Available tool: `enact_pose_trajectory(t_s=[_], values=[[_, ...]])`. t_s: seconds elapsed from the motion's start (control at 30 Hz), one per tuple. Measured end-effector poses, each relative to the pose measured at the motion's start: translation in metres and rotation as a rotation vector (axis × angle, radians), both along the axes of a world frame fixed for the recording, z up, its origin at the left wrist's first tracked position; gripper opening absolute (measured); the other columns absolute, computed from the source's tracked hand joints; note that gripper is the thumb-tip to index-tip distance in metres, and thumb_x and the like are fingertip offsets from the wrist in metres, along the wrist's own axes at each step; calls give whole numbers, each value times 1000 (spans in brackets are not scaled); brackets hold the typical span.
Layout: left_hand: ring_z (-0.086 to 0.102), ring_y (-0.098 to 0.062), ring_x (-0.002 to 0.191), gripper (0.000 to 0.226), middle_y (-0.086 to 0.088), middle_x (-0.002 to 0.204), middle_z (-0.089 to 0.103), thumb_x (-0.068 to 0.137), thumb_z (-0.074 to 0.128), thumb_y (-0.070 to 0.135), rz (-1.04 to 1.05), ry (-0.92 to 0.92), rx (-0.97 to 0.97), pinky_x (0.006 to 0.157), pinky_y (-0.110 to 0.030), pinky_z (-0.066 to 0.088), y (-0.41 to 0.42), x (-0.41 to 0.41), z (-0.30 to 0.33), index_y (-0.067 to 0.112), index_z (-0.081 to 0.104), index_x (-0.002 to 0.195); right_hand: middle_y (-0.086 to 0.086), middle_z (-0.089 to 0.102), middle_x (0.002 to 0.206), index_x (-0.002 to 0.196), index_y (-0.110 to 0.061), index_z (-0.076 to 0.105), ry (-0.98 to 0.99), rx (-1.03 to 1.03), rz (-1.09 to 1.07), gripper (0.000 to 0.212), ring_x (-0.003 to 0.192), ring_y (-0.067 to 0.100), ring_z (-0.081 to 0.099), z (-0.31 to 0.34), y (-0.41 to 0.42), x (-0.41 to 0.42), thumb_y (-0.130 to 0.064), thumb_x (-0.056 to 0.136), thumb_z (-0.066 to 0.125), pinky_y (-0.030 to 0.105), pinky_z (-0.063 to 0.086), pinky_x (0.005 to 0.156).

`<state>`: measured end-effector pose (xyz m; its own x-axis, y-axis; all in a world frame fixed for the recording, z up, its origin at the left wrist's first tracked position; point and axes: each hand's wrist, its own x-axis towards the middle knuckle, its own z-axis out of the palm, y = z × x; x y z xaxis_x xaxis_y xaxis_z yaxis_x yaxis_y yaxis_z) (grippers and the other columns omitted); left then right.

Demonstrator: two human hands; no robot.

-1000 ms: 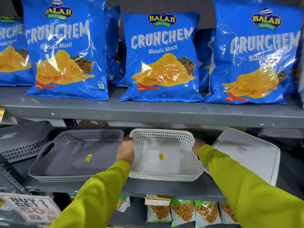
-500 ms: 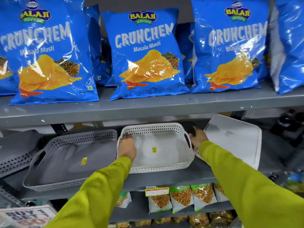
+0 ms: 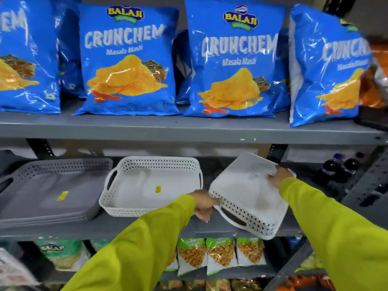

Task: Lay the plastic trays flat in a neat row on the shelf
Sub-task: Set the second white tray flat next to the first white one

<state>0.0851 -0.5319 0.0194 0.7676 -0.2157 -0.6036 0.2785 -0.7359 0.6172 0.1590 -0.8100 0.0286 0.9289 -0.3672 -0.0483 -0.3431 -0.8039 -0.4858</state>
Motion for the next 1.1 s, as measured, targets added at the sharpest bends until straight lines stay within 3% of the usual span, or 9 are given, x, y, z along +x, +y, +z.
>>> enact_pose_trajectory(t_s=[0.07, 0.13, 0.2, 0.33, 0.43, 0.57, 0.73, 1.0, 1.1], values=[[73, -28, 68, 63, -14, 54, 70, 89, 51, 57, 124, 80, -96, 59, -26, 59, -19, -4, -5, -6, 56, 81, 18, 58, 133, 129, -7, 55, 34, -28, 9, 49, 120, 34, 57, 0, -23, 6, -29, 86, 63, 36, 47, 98], [67, -42, 103, 70, -32, 103, 68, 89, 54, 52, 281, 121, -238, 81, -41, 60, -39, -4, -13, -11, 47, 119, 18, 60, 130, 126, -8, 58, 77, -21, 16, 47, 117, 34, 59, -1, -45, 8, -29, 84, 65, 36, 48, 92], [64, -41, 109, 81, -31, 134, 52, 89, 55, 52, 347, 143, -292, 90, -46, 57, -55, -3, -20, -4, 30, 142, 18, 62, 127, 124, -5, 59, 111, 71, -3, 50, 113, 34, 61, -3, -63, 5, -26, 81, 71, 37, 49, 88], [71, -31, 78, 82, -20, 110, 64, 82, 62, 55, 432, 49, -275, 70, -37, 62, -68, 0, -37, -6, 44, 132, 20, 49, 139, 142, 2, 35, 100, 345, -57, 87, 122, 38, 53, -12, -84, 11, -17, 71, 83, 37, 48, 81], [71, -35, 95, 79, -21, 123, 62, 80, 66, 53, 496, 30, -343, 66, -38, 64, -69, 4, -41, -7, 49, 129, 15, 37, 150, 149, -5, 21, 89, 465, -56, 108, 132, 37, 43, -18, -92, 18, -19, 64, 87, 38, 48, 90], [59, -41, 114, 57, -24, 132, 54, 91, 58, 35, 530, -156, -132, 93, -42, 54, -70, 8, -25, -3, 46, 132, 15, 38, 150, 145, -4, 33, 115, 459, -64, 89, 134, 35, 43, -21, -96, 14, -28, 74, 80, 38, 40, 102], [60, -37, 102, 50, -19, 127, 57, 92, 56, 31, 598, -201, -157, 81, -42, 56, -74, 17, -20, -2, 43, 127, 17, 60, 130, 124, -1, 59, 137, 419, -31, 66, 115, 33, 59, -31, -96, 8, -47, 78, 71, 35, 47, 91], [58, -33, 115, 62, -11, 128, 58, 74, 76, 9, 686, -318, -473, 93, -46, 53, -62, 40, -15, 9, 43, 127, 20, 45, 144, 136, 1, 46, 12, 587, -159, 77, 128, 37, 47, -8, -95, 1, -60, 89, 45, 39, 37, 107], [60, -29, 115, 68, -11, 129, 60, 70, 71, -11, 580, -514, -593, 101, -44, 50, -59, 47, -4, 9, 48, 132, 10, 44, 148, 142, -11, 43, -55, 862, -222, 117, 131, 31, 46, 1, -96, 4, -93, 58, 37, 41, 35, 111]])
